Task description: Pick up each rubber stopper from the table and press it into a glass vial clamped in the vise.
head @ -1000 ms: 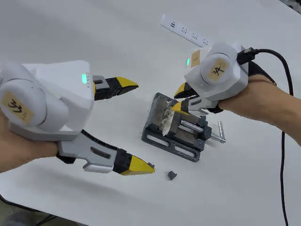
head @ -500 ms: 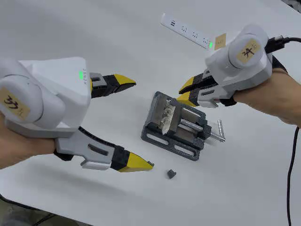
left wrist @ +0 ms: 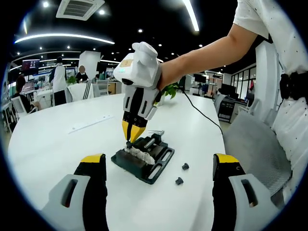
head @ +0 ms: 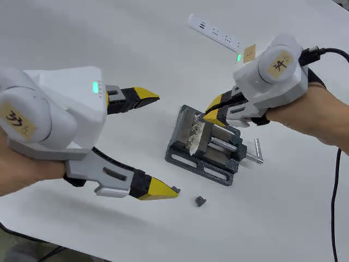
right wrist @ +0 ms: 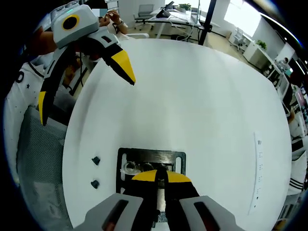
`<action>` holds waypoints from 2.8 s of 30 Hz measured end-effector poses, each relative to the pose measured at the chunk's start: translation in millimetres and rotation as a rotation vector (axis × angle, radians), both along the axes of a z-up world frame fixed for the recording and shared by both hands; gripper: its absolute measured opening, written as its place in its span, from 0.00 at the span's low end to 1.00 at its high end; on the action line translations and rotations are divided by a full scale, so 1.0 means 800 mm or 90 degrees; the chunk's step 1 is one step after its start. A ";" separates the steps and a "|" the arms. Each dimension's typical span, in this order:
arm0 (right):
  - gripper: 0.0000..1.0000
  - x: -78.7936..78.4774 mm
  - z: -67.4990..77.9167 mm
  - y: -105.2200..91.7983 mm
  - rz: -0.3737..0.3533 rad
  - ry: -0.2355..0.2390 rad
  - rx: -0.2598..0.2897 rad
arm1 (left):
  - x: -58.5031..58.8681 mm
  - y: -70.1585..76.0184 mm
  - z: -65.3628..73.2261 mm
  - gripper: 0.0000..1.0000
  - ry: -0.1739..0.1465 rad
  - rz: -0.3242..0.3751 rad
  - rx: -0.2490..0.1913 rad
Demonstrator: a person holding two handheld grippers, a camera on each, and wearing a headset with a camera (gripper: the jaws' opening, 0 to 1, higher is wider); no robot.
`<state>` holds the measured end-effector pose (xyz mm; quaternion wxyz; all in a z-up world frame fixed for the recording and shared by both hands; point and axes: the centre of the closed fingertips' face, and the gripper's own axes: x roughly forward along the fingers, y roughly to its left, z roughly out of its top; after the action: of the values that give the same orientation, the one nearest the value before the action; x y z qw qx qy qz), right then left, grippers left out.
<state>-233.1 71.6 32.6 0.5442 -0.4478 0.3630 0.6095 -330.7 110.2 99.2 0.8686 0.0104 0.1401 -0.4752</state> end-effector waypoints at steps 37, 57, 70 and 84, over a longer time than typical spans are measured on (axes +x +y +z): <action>0.00 0.002 -0.008 0.002 0.005 -0.001 -0.032 | 0.004 -0.005 0.002 0.88 -0.002 0.001 -0.013; 0.00 0.002 -0.011 0.001 0.016 0.008 -0.066 | 0.006 -0.001 0.004 0.88 -0.004 0.008 -0.014; 0.00 0.002 -0.012 0.002 0.028 -0.006 -0.072 | 0.008 -0.002 0.005 0.87 -0.005 0.009 -0.015; 0.00 -0.002 -0.012 0.004 0.068 -0.043 -0.086 | 0.009 -0.006 0.009 0.86 -0.010 0.005 -0.016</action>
<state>-234.6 74.4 23.0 0.4917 -0.5226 0.3605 0.5959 -323.7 105.6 106.5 0.8718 0.0025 0.1272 -0.4731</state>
